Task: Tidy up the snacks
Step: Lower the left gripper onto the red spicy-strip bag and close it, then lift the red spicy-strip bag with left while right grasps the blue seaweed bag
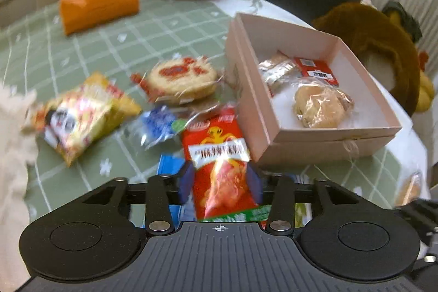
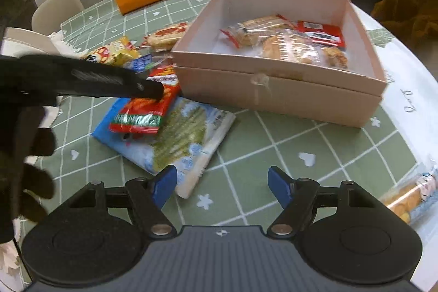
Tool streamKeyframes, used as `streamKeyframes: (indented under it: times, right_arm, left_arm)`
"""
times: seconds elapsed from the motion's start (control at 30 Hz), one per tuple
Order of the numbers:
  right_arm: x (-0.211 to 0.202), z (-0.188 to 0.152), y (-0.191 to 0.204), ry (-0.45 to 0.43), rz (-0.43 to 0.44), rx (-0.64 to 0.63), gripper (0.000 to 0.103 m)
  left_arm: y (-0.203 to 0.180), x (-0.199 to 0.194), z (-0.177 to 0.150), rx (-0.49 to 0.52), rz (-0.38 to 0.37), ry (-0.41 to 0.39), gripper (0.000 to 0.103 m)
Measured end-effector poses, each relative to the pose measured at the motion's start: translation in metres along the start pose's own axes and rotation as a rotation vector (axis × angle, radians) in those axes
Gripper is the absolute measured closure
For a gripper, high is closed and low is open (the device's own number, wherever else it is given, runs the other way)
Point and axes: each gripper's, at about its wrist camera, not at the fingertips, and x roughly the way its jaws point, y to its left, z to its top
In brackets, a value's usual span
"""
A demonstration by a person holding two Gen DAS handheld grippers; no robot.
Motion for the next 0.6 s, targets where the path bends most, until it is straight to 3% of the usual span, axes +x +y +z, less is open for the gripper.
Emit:
streamKeyframes:
  times: [0.17,0.33,0.47,0.6]
  right_arm:
    - [0.000,-0.004,-0.005,0.001,-0.032,0.002,0.027]
    - [0.005,-0.009,0.001,0.017,-0.057,-0.033,0.027]
    - [0.006,-0.012,0.006,0.015,-0.064,-0.037,0.027]
    - [0.004,-0.008,0.009,-0.007,-0.068,-0.065,0.027]
  left_arm:
    - [0.008,0.018,0.013,0.002,0.012,0.035,0.039]
    - [0.009,0.032,0.021,0.018,0.001,0.077,0.034]
    - [0.008,0.032,0.018,0.035,-0.001,0.075,0.036]
    - [0.021,0.025,0.011,0.002,-0.070,0.053,0.043]
